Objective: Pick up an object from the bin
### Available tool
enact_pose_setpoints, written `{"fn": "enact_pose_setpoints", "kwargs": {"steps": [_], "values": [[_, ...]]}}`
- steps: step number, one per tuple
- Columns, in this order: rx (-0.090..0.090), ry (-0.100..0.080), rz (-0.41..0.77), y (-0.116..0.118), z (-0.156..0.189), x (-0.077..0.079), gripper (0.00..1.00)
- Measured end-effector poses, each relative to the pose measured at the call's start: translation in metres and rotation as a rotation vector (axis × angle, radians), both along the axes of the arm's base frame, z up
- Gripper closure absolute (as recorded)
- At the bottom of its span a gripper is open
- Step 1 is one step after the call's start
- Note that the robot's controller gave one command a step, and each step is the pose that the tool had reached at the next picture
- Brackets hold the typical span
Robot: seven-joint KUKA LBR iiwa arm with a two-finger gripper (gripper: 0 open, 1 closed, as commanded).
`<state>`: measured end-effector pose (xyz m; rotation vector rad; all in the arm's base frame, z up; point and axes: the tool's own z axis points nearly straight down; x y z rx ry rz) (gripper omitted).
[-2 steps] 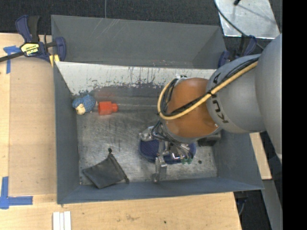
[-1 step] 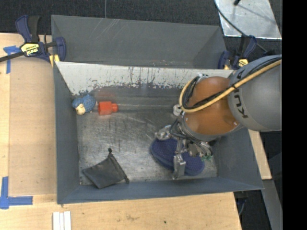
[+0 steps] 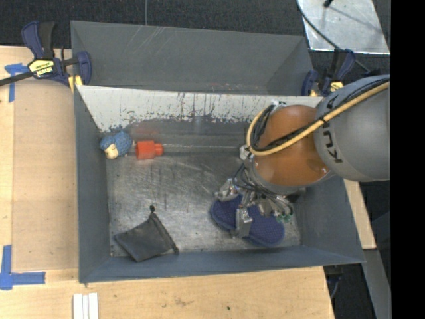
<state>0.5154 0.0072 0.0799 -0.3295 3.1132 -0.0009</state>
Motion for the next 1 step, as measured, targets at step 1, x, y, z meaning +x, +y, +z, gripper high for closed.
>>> {"fn": "enact_pose_setpoints", "kwargs": {"steps": [1], "values": [[-0.002, -0.002, 0.204, 0.0118, 0.1543, 0.0181, 1.00]]}}
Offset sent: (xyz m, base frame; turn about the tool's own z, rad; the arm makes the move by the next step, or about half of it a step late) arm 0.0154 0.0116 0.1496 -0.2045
